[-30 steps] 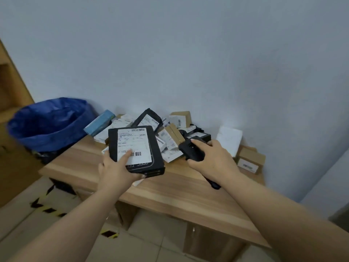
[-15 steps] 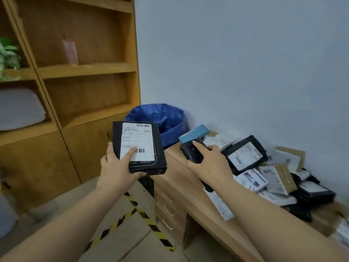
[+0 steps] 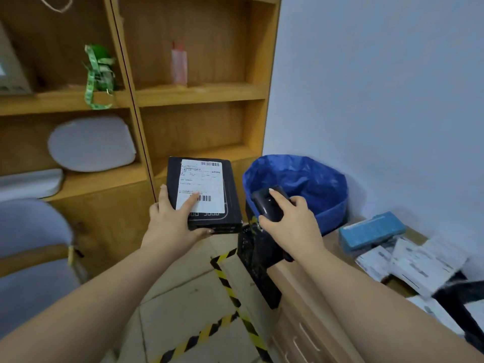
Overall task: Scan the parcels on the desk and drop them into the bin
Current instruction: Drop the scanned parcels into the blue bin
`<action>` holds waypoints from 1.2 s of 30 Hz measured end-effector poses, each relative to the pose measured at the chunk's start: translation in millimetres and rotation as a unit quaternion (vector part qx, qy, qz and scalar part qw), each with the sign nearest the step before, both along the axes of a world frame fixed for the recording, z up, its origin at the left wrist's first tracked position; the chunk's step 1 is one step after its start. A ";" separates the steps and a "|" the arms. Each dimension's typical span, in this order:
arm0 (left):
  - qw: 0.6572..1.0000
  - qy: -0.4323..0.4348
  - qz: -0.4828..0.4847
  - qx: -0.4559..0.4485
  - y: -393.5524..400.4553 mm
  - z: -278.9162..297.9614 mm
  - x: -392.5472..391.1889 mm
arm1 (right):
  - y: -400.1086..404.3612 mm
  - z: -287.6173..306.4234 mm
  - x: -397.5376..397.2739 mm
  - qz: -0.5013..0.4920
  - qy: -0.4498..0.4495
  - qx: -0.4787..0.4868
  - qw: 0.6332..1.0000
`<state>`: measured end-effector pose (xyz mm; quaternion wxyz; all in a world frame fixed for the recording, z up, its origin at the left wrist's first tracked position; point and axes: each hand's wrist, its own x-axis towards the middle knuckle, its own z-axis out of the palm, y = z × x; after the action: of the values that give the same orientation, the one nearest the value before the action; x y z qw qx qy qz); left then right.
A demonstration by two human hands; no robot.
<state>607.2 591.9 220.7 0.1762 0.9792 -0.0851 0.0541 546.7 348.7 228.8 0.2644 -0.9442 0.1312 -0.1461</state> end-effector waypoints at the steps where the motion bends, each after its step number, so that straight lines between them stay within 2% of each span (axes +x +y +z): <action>1: 1.000 0.000 0.002 0.000 -3.4 -2.6 19.2 | -1.8 -1.8 21.8 0.004 0.002 -0.002 1.000; 14: 1.000 0.005 0.026 -0.003 -68.0 -10.5 262.6 | -61.3 -8.5 280.8 0.002 0.001 -0.008 1.000; 22: 0.998 -0.011 -0.058 0.008 -103.7 -19.0 428.9 | -80.5 -23.7 403.3 -0.075 -0.022 0.020 0.997; 29: 0.974 -0.008 -0.223 0.021 -172.8 -15.1 533.9 | -116.2 -35.2 437.6 -0.231 -0.021 0.090 0.969; 36: 0.933 0.027 -0.358 0.021 -268.9 -47.8 550.7 | -175.2 -56.0 407.5 -0.374 -0.004 0.092 0.923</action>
<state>1157.8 323.0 172.9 0.1659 0.8882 -0.4266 -0.0409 954.2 173.6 172.8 0.2769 -0.7972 0.4868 -0.2254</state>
